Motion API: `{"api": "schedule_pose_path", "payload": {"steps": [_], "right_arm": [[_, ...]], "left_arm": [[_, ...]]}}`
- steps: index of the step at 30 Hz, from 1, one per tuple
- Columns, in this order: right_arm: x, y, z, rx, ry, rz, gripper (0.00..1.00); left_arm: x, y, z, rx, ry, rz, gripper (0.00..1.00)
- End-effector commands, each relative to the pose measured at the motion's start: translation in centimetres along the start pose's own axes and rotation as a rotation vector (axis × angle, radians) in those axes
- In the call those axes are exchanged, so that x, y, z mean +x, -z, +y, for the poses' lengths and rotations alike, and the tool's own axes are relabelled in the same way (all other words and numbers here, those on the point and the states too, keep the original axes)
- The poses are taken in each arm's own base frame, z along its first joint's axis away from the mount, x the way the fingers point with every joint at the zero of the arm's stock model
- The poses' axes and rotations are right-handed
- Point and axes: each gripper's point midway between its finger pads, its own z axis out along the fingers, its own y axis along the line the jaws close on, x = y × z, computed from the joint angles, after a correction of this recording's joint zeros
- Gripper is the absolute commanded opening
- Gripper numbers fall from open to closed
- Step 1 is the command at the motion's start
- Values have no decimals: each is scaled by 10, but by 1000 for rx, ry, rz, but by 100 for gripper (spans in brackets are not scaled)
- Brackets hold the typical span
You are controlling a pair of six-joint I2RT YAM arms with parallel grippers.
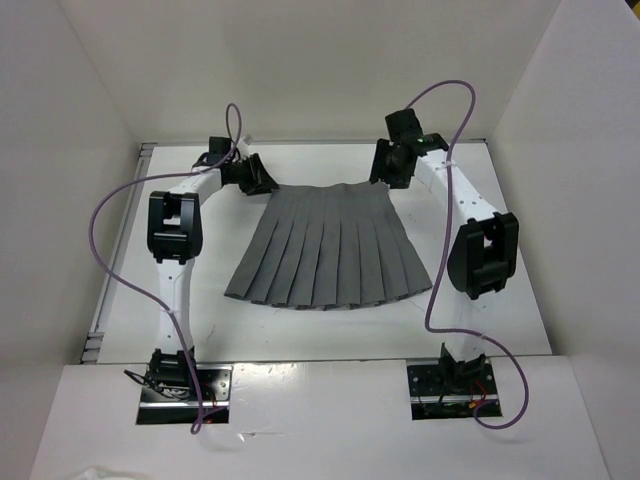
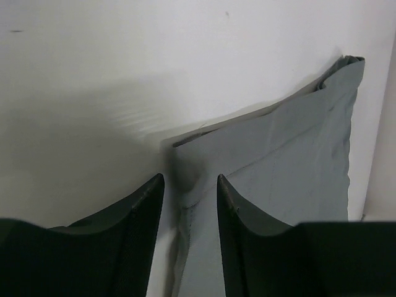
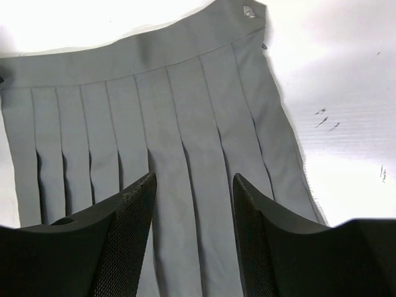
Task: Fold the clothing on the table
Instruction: Fold the skirt
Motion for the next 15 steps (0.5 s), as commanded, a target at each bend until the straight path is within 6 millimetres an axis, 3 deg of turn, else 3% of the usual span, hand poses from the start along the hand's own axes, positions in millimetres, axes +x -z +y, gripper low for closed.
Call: {"api": "schedule_pose_path", "payload": {"steps": [1, 2, 4, 6, 7, 10, 11, 12, 15], "right_arm": [[-16, -4, -8, 2, -2, -19, 58], [-16, -10, -10, -1, -9, -5, 57], [-23, -17, -21, -4, -36, -5, 57], [-25, -28, -27, -21, -57, 12, 57], [-34, -33, -34, -35, -78, -8, 57], [-35, -56, -49, -85, -100, 25, 57], [-44, -58, -50, -109, -86, 14, 58], [-36, -76, -51, -139, -88, 58, 58], [-39, -89, -59, -147, -72, 98, 58]], "left_arm": [[30, -26, 1, 34, 28, 88, 47], [30, -28, -8, 52, 15, 94, 46], [36, -36, -6, 51, 20, 111, 42], [37, -37, -18, 92, 13, 120, 30], [37, -39, -16, 91, 28, 122, 2], [32, -38, -13, 51, 27, 103, 0], [35, -37, -8, 26, 33, 101, 0], [29, -31, -14, 22, 19, 80, 0], [24, -23, -14, 13, 13, 56, 0]]}}
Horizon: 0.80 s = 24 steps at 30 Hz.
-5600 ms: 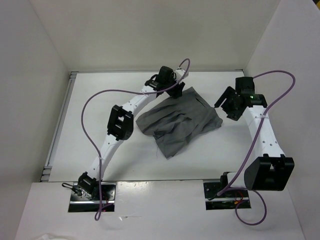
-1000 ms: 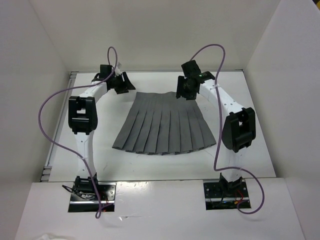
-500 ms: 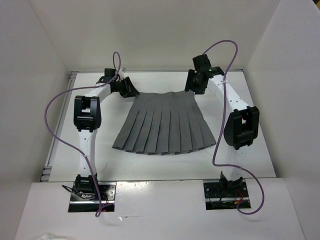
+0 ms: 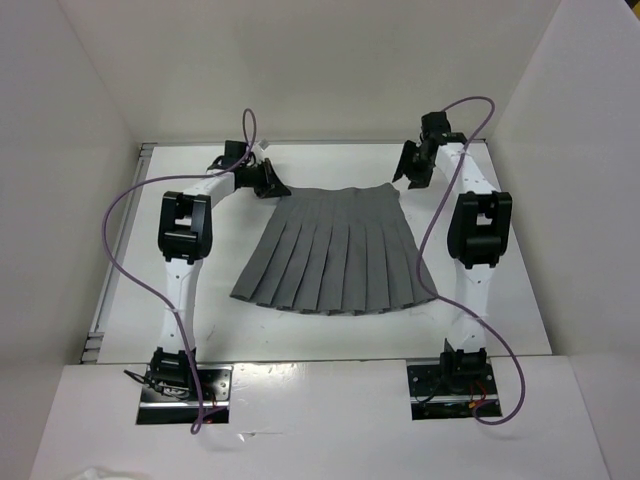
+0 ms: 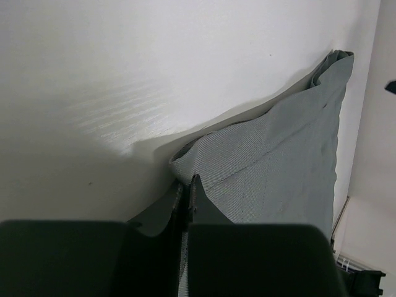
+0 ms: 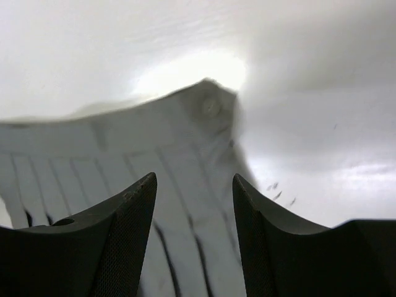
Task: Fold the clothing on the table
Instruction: Fold the skirt
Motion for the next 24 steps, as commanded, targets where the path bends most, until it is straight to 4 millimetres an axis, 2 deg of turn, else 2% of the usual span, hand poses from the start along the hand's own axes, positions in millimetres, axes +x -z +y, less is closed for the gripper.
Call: {"api": "schedule_pose_path", "payload": {"steps": [1, 3, 9, 12, 14, 17, 24], "right_arm": [[-14, -18, 8, -77, 55, 10, 58], [-18, -24, -1, -76, 39, 8, 58], [-23, -43, -2, -144, 48, 13, 58], [-16, -56, -2, -163, 42, 43, 58], [-17, -58, 3, -192, 54, 42, 58], [-9, -75, -5, -176, 47, 66, 58], [-11, -81, -9, -161, 58, 50, 57]], "left_arm": [[-1, 12, 14, -72, 10, -21, 0], [1, 12, 14, -75, 16, -14, 0], [4, 12, 16, -78, 22, -8, 0], [8, 11, 18, -81, 39, -1, 0], [8, 11, 18, -81, 39, -1, 0], [5, 13, 15, -78, 33, -7, 0], [5, 13, 15, -78, 33, -7, 0]]}}
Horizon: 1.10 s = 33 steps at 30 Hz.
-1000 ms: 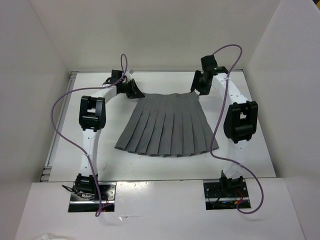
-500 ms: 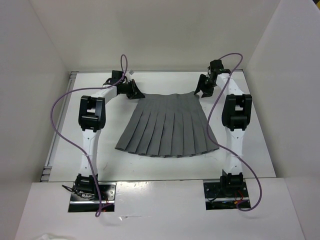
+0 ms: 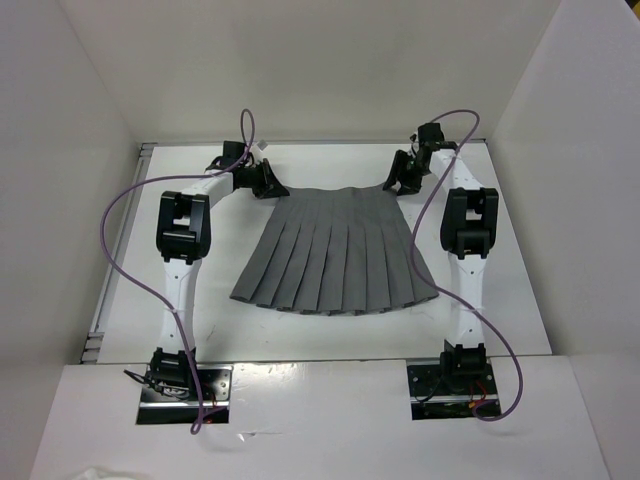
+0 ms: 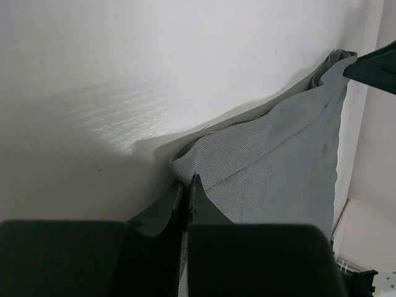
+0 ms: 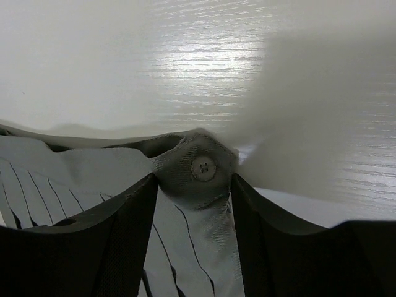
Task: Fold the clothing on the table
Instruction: Fold the skirt
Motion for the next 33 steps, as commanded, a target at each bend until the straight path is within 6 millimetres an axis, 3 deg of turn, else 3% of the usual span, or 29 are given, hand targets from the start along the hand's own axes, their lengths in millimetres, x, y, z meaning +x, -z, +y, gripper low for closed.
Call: {"api": "schedule_pose_path", "payload": {"steps": [1, 5, 7, 9, 11, 12, 13, 14, 17, 19, 22, 23, 24, 25, 26, 27, 28, 29, 30, 31, 33], "right_arm": [[-15, -4, 3, -10, 54, -49, 57], [-8, -11, 11, -75, 52, -17, 54], [9, -27, 23, -145, 57, 39, 53], [13, -29, 36, -229, 58, 65, 48], [29, -36, 43, -284, 46, 124, 30], [30, -35, 47, -306, 46, 131, 23], [34, -33, 50, -325, 39, 149, 7], [34, -33, 50, -326, 39, 149, 0], [32, -15, 48, -295, 12, 140, 0], [20, 3, 44, -248, -4, 94, 0], [-16, 41, 42, -183, -5, -12, 0], [-43, 66, 49, -176, 9, -96, 0], [-50, 76, 53, -166, 13, -114, 0], [-80, 107, 71, -181, 54, -212, 0], [-94, 126, 78, -172, 72, -270, 0], [-100, 142, 85, -168, 78, -290, 0], [-111, 162, 96, -185, 100, -341, 0], [-128, 196, 114, -218, 143, -440, 0], [-136, 224, 121, -234, 147, -500, 0], [-146, 248, 127, -250, 158, -564, 0], [-148, 286, 140, -288, 190, -625, 0]], "left_arm": [[4, 7, 12, -63, 17, 2, 0], [4, 7, 12, -63, 17, 2, 0], [5, 7, 11, -55, 18, 6, 0], [5, 7, 11, -55, 18, 6, 0], [7, 5, 14, -58, 24, 12, 0], [7, 5, 14, -58, 24, 12, 0], [8, 5, 13, -50, 33, 16, 0], [8, 5, 13, -50, 33, 16, 0], [15, 5, 12, -39, 47, 38, 0], [18, 8, 6, -18, 52, 54, 0], [4, 18, -2, -16, 64, 34, 0], [-19, 24, -21, 7, 28, -10, 0], [-36, 36, -20, 2, 42, -36, 0], [-52, 44, -31, 25, 21, -59, 0], [-61, 52, -45, 37, 30, -60, 0], [-104, 76, -77, 75, -57, -156, 0], [-125, 95, -93, 89, -94, -206, 0], [-139, 109, -116, 112, -118, -247, 0], [-158, 138, -145, 171, -168, -318, 0], [-166, 152, -137, 184, -132, -339, 0], [-181, 189, -168, 235, -174, -406, 0]]}}
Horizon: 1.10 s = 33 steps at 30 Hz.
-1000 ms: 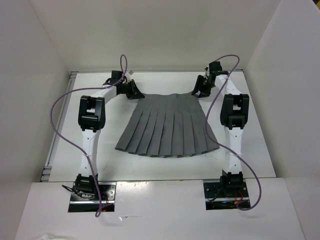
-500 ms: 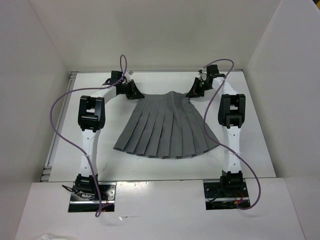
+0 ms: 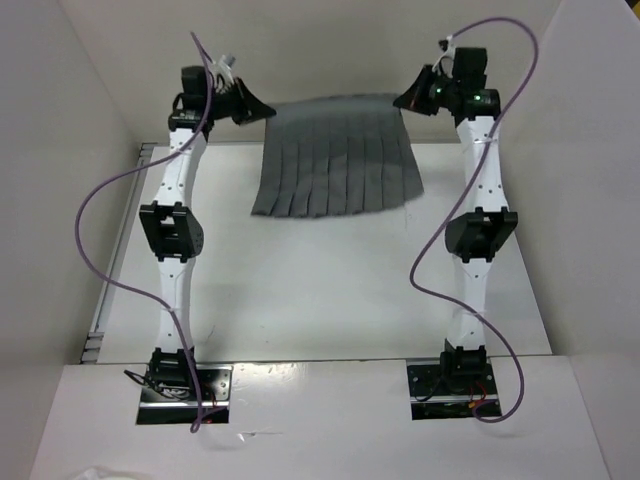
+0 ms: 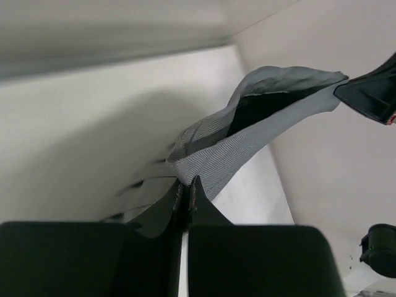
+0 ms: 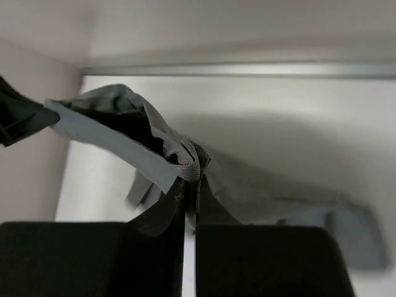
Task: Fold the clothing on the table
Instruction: Fold the skirt
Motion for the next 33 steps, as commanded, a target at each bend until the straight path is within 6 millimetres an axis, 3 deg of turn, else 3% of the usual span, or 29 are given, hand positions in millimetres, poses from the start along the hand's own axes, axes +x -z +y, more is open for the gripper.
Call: {"api": "schedule_pose_path", "payload": {"steps": [1, 2, 3, 5, 6, 9, 10, 11, 12, 13, 14, 15, 16, 17, 18, 19, 20, 21, 22, 23, 25, 27, 29, 33], "right_arm": [[-79, 97, 41, -9, 103, -255, 0], [-82, 106, 49, -24, 114, -267, 0], [-89, 127, 62, -47, 133, -296, 0], [-83, 133, 60, -48, 138, -271, 0], [-78, 134, 58, -42, 126, -252, 0], [-45, 129, 45, -16, 75, -145, 0], [-15, 123, 35, 15, 32, -72, 0], [-6, 117, 38, 6, 24, -78, 0], [46, 97, 10, 51, -42, 39, 0], [55, 113, 20, 49, -38, 20, 0], [78, 110, 22, 54, -43, 56, 0], [130, 103, 3, 89, -99, 170, 0], [148, 119, 11, 88, -101, 191, 0], [203, 120, 4, 115, -166, 309, 0], [226, 127, 5, 130, -186, 349, 0], [262, 143, 15, 136, -224, 411, 0], [263, 151, 24, 130, -204, 406, 0], [290, 160, 23, 158, -262, 466, 0], [302, 169, 29, 154, -283, 503, 0], [321, 184, 31, 180, -319, 559, 0], [338, 201, 30, 217, -352, 625, 0], [339, 208, 26, 258, -349, 630, 0], [329, 207, 23, 291, -329, 605, 0], [299, 198, 13, 377, -295, 521, 0]], "left_arm": [[-80, 81, -49, 44, -71, -189, 0], [-88, 95, -73, 62, -110, -216, 0], [-90, 105, -80, 61, -142, -219, 0], [-88, 122, -103, 54, -176, -216, 0], [-85, 125, -103, 40, -216, -205, 0], [-46, 115, -124, 25, -244, -95, 0], [-22, 101, -100, -24, -232, -27, 0], [-4, 98, -120, -18, -258, 2, 0], [14, 92, -114, -29, -250, 34, 0], [37, 86, -105, -31, -201, 64, 0], [84, 84, -78, -42, -137, 99, 0], [113, 84, -67, -50, -80, 125, 0], [130, 94, -70, -37, -45, 121, 0], [199, 98, -37, -83, 74, 242, 0], [229, 105, -29, -106, 133, 288, 0], [250, 116, -39, -82, 154, 316, 0], [273, 126, -35, -92, 196, 354, 0], [312, 144, -32, -118, 264, 422, 0], [325, 152, -32, -134, 293, 446, 0], [329, 161, -31, -143, 300, 446, 0], [319, 179, -35, -181, 255, 447, 0], [323, 183, -36, -190, 268, 470, 0], [323, 183, -37, -193, 280, 469, 0], [288, 173, -34, -245, 207, 402, 0]]}}
